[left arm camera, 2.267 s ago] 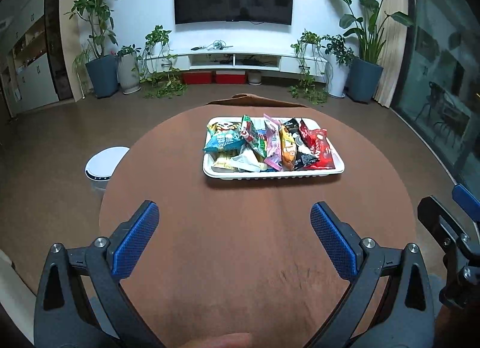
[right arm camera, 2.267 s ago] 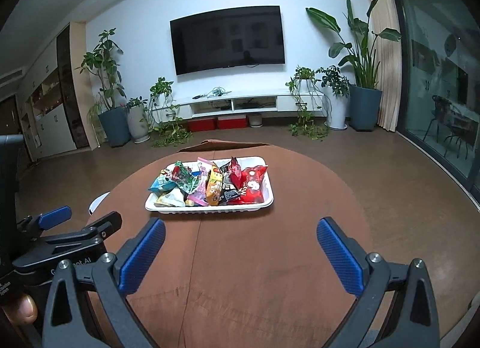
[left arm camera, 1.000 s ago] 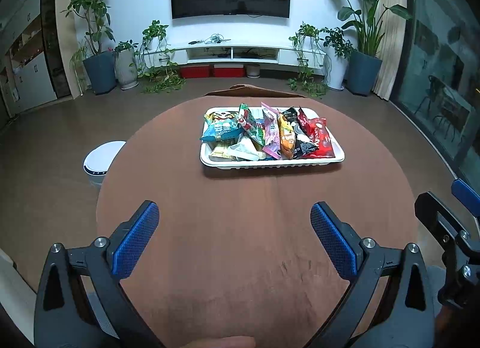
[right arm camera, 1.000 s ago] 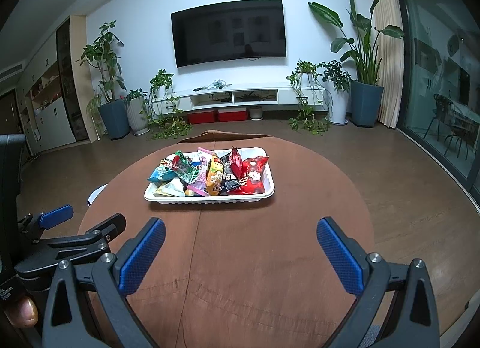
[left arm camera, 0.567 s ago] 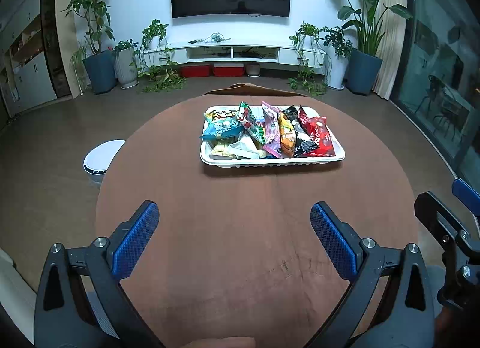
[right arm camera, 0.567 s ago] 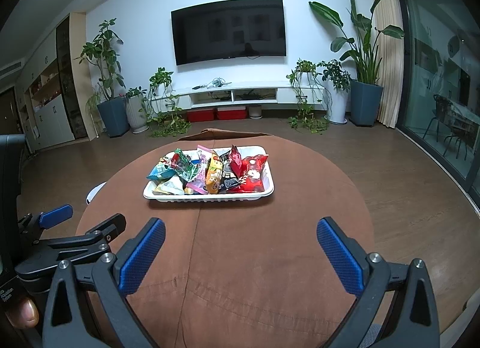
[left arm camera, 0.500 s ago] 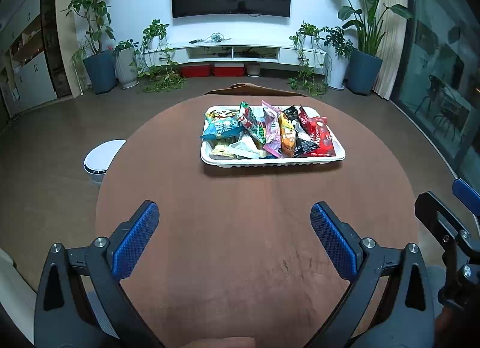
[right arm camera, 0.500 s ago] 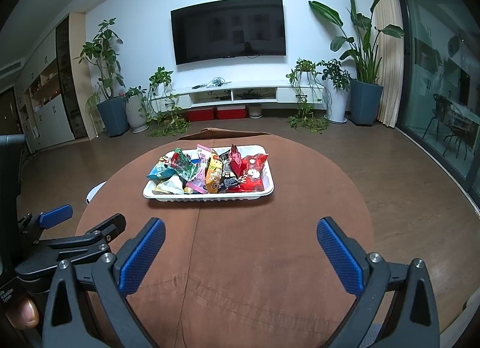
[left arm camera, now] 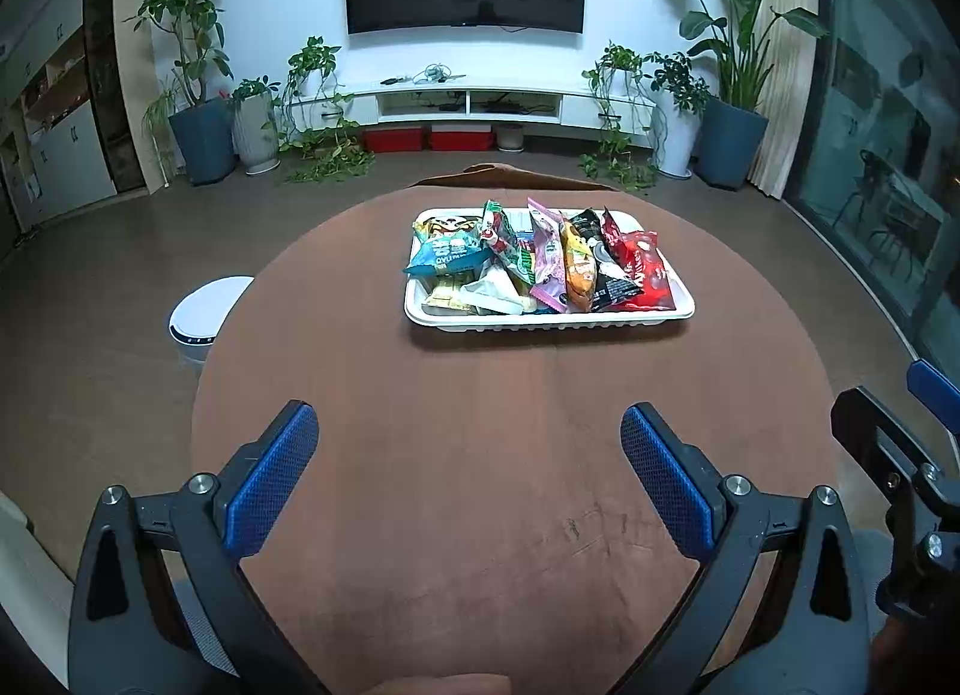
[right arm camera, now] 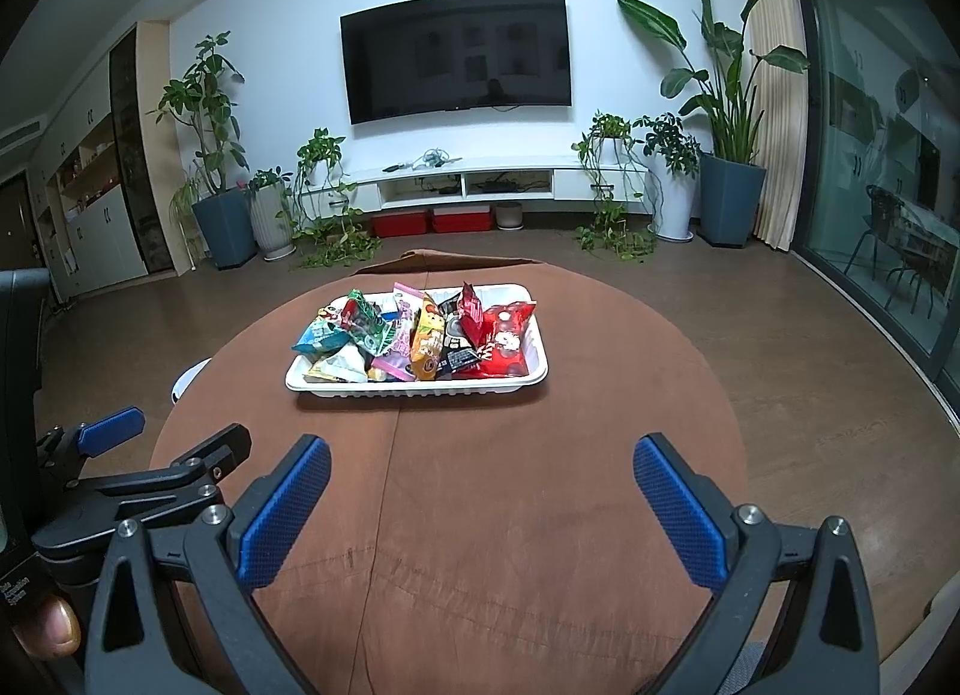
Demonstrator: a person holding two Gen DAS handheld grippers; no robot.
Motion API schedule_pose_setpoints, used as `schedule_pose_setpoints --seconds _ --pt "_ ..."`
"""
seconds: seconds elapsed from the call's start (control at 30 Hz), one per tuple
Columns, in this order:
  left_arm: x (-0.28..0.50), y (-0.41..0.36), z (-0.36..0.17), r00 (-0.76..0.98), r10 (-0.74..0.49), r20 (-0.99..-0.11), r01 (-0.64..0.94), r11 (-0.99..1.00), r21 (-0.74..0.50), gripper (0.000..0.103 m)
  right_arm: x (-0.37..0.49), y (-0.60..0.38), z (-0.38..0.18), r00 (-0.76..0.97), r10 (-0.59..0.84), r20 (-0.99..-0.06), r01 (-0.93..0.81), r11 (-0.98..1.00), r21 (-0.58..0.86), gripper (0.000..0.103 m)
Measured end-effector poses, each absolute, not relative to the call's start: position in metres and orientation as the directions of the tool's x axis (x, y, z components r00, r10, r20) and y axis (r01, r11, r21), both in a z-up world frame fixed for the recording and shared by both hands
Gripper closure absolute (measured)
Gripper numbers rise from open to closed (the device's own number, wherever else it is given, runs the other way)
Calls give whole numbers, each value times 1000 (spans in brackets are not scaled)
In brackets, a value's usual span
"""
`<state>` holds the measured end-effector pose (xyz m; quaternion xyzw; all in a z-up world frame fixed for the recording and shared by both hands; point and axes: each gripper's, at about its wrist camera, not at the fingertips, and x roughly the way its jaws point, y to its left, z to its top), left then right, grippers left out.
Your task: Organize snacks
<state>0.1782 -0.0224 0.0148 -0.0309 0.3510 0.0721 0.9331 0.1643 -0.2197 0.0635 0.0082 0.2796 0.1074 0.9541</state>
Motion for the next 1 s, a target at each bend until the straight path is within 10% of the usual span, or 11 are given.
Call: schedule_pose_setpoints --seconds 1.0 --pt "182 -22 9 731 129 -670 -179 984 -6 1 158 -220 62 809 215 -546 -213 975 68 0"
